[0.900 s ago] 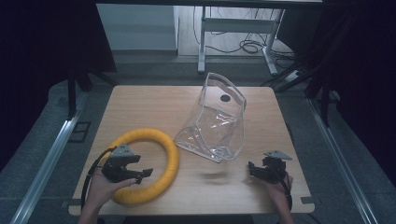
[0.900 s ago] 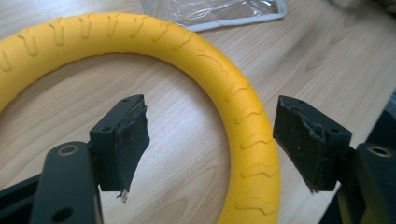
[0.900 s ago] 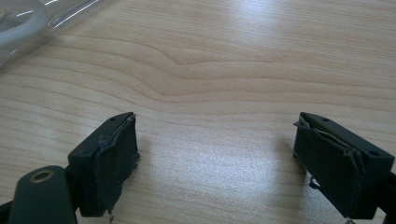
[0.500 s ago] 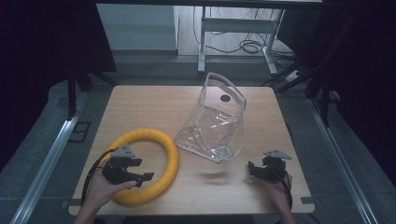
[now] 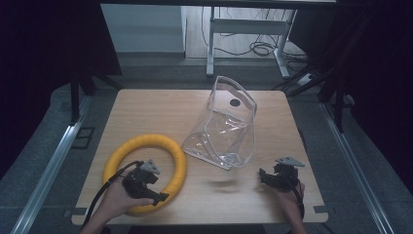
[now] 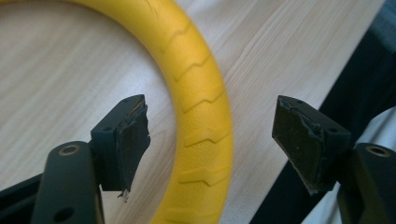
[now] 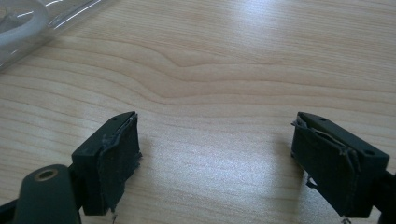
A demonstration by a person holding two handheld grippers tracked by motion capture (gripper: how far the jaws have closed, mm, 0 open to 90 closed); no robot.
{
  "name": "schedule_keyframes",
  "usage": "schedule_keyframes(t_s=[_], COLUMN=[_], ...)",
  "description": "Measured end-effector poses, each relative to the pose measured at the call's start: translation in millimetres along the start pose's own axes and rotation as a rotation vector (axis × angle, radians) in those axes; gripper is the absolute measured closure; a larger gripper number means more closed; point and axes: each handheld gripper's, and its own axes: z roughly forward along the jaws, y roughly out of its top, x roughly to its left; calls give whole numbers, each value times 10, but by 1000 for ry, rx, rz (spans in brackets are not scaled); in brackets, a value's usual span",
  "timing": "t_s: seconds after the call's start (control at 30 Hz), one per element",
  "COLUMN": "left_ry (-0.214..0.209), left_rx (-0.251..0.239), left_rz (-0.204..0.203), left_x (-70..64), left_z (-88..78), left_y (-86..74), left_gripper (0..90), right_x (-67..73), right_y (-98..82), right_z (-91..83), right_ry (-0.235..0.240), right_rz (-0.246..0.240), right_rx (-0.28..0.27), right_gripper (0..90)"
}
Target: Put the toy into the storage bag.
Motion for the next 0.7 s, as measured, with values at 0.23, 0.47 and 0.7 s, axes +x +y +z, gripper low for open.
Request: schedule_keyframes(t_s=[0.23,0.47,0.7], left_ry=[53,61,107], left_rx=[120,167,184], left_rz=[-14,-56,-69], left_x=[-48,-60,-65], left_z=[348,565,633], left_y=[76,153,178], left_gripper=[321,389,481], right_x=[0,-1,0], right_y=[-2,-2,-2], right_z=[0,0,1], right_ry=[0,-1,-1], right_rz=[1,0,0], right_rx=[-2,-2,-3], right_gripper=[153,152,153])
